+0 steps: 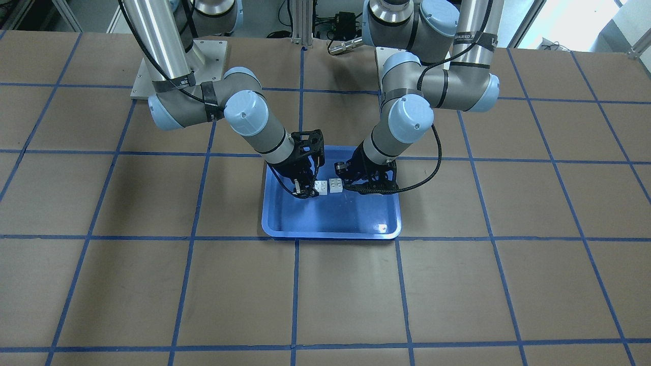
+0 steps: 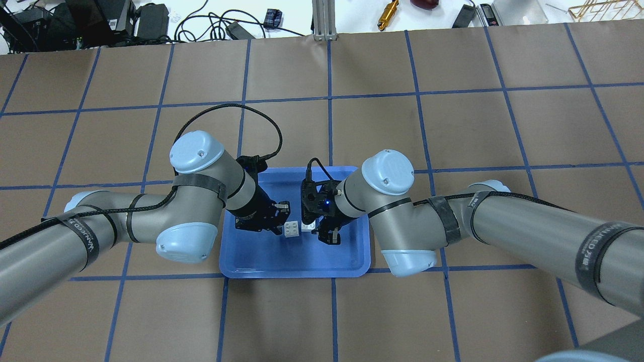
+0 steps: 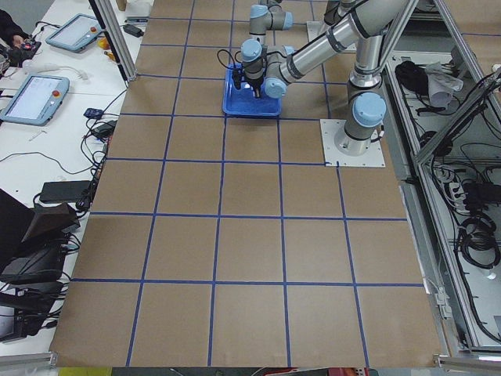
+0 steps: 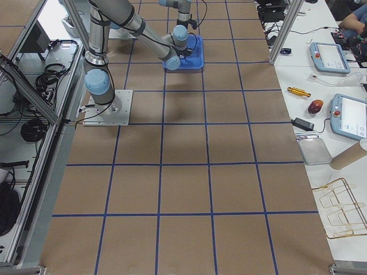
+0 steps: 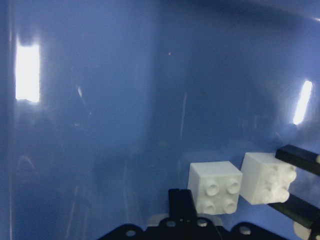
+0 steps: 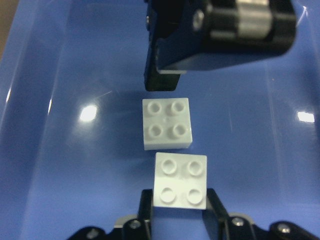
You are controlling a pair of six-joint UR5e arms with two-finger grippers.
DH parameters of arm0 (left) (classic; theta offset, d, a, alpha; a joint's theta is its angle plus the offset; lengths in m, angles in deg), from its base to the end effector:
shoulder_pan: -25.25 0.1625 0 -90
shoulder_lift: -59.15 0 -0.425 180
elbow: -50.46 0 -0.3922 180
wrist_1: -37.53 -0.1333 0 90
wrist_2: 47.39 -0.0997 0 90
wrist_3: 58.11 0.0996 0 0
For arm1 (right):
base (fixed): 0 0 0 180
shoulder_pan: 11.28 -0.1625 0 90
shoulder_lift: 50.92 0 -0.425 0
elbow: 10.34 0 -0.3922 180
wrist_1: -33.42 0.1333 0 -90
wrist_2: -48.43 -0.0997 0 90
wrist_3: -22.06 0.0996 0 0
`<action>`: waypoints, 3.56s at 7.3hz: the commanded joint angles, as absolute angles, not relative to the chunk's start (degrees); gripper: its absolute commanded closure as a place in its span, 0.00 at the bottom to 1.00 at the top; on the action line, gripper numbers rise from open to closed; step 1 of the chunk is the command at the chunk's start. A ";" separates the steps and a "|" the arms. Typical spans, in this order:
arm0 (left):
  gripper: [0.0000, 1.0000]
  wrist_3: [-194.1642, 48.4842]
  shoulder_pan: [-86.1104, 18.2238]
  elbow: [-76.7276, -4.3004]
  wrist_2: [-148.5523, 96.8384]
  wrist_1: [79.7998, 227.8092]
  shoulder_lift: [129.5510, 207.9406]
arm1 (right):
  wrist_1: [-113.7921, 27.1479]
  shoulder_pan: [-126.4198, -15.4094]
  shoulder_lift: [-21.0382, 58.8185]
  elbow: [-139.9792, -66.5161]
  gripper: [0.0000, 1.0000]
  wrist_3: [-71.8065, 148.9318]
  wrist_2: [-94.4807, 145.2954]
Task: Assemble white blocks and place on blue tray
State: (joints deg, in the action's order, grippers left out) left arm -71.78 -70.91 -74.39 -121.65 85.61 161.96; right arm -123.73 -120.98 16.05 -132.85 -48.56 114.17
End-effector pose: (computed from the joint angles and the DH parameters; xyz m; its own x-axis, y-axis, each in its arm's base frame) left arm -0.2075 -0.4282 0.1817 -0.9579 -0.1596 0.2386 -0.1231 0.9793 0.1610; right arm 0.3340 -0.4159 0.1614 0.0359 -0.9978 0.0563 -0.8930 -0.0573 -0.4464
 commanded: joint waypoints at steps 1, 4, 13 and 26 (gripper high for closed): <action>1.00 -71.47 -70.99 -74.35 -121.66 85.69 161.98 | -123.72 -121.49 16.06 -132.86 0.96 -48.16 114.17; 1.00 -71.91 -71.08 -74.44 -121.48 85.69 162.07 | -123.72 -122.03 15.97 -132.86 0.69 -47.02 114.17; 1.00 -72.00 -71.08 -74.44 -121.39 85.43 162.16 | -123.64 -118.79 20.36 -130.58 0.00 -38.94 115.40; 1.00 -72.08 -71.69 -74.26 -121.39 83.67 162.69 | -58.60 -96.45 29.14 -97.35 0.00 7.38 125.25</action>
